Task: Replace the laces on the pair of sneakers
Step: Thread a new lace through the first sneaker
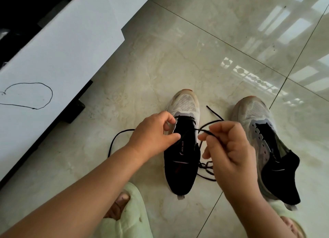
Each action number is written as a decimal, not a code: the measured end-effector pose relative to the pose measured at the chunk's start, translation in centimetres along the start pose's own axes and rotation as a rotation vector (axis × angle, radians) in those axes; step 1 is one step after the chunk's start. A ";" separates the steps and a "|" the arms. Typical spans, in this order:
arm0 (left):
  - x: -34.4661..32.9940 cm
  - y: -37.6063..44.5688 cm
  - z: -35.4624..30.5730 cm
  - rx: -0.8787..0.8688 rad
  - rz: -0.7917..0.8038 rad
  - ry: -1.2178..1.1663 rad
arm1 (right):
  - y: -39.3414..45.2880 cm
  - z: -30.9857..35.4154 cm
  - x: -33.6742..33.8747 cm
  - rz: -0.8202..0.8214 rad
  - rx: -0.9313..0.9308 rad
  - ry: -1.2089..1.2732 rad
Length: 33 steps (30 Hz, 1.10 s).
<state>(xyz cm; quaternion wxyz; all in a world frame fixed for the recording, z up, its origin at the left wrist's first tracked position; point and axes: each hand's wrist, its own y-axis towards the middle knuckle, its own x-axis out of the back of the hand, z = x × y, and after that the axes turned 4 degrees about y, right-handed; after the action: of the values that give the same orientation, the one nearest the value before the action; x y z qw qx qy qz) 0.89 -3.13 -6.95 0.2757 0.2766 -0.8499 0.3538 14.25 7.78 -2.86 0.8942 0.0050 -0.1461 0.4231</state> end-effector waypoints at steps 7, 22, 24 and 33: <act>-0.9 0.8 -1.2 -0.139 -0.043 0.122 | 1.8 0.2 0.2 0.022 -0.006 0.056; -1.2 1.8 -1.1 -0.222 -0.062 0.094 | 2.6 0.0 1.2 0.115 -0.073 -0.007; -1.4 1.6 -1.1 -0.239 -0.037 0.169 | 2.3 -0.5 1.3 0.109 -0.072 -0.037; -0.5 1.6 -1.9 0.046 -0.016 -0.196 | 1.1 -1.7 0.8 0.079 -0.109 -0.055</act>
<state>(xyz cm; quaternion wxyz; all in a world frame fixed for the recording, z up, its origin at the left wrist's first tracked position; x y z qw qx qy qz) 0.67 -0.63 -6.85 0.1878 0.3227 -0.8622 0.3423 14.38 9.31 -4.38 0.8713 -0.0381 -0.1935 0.4494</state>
